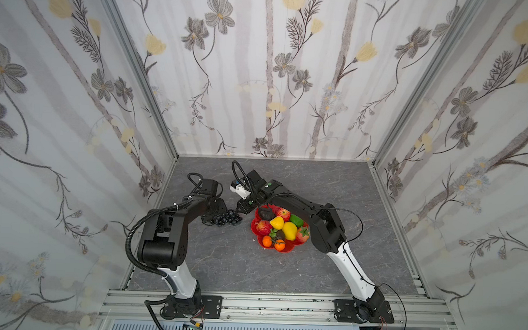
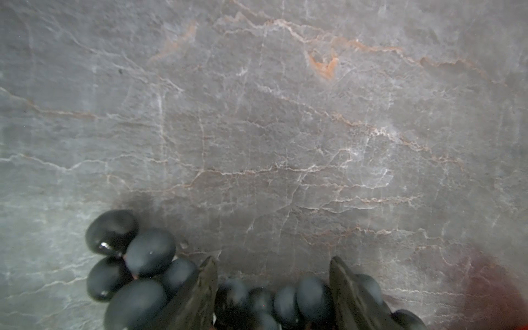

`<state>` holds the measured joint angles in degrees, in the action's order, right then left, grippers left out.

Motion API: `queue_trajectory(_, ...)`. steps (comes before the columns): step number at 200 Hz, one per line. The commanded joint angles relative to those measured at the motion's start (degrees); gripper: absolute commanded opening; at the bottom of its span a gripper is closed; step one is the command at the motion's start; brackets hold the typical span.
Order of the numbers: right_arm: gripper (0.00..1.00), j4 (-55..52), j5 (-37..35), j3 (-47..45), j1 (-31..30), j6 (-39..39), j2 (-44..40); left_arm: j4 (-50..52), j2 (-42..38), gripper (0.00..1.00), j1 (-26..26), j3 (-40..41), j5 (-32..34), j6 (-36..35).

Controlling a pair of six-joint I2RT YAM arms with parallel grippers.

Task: Arrange fruit in a fruit bowl
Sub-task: Move the fruits to the middle-left of the table, then pick up the fruits from the middle-left of the table.

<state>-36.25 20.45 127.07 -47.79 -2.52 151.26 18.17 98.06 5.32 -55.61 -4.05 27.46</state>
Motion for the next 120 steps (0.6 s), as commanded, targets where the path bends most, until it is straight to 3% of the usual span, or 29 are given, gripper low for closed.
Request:
queue_trajectory(1, 0.25, 0.12, 0.02, -0.05, -0.28, 0.04, -0.01, 1.05, -0.84, 0.63, -0.01, 0.82, 1.2, 0.66)
queue_trajectory(120, 0.21, -0.75, -0.26, -0.5, -1.73, -3.15, -0.33, -0.27, -4.28, 0.63, 0.05, 5.61, 1.16, 0.64)
